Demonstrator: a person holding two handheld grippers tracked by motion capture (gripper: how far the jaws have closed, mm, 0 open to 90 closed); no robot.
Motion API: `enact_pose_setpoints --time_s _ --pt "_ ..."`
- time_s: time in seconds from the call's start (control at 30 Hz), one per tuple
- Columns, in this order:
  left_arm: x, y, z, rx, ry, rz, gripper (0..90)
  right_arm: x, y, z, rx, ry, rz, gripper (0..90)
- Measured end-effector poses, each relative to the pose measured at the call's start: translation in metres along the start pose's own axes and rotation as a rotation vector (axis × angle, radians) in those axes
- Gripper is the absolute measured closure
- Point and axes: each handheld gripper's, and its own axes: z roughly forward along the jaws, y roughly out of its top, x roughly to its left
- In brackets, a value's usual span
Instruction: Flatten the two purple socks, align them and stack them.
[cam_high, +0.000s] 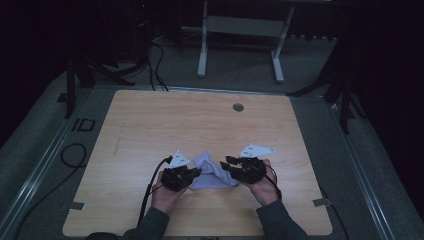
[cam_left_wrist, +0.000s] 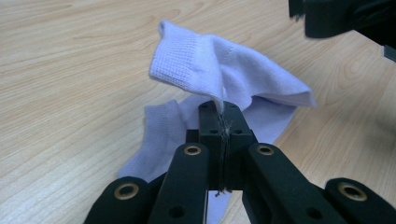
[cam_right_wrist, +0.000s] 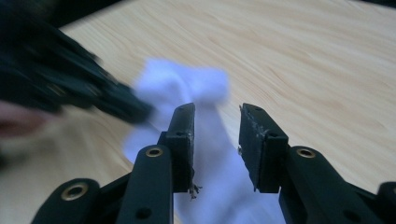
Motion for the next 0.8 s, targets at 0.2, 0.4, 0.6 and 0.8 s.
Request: enact_pose_setpoints --time_s 0.2,0.4,0.6,0.8 --pt "0.002 -0.001 -0.001 0.006 0.008 -0.005 89.1 -0.024 -0.031 0.010 0.128 -0.059 0.099 68.9" --pt "0.002 -0.001 0.000 0.010 0.009 -0.002 89.2 -0.029 -0.048 0.023 0.200 -0.081 0.109 72.9" --pt "0.003 -0.002 -0.001 0.011 0.011 -0.005 89.1 -0.027 -0.051 0.028 0.222 -0.088 0.103 85.9" --pt "0.005 -0.003 -0.001 0.017 0.013 -0.008 89.1 -0.025 -0.048 0.024 0.192 -0.091 0.093 89.0"
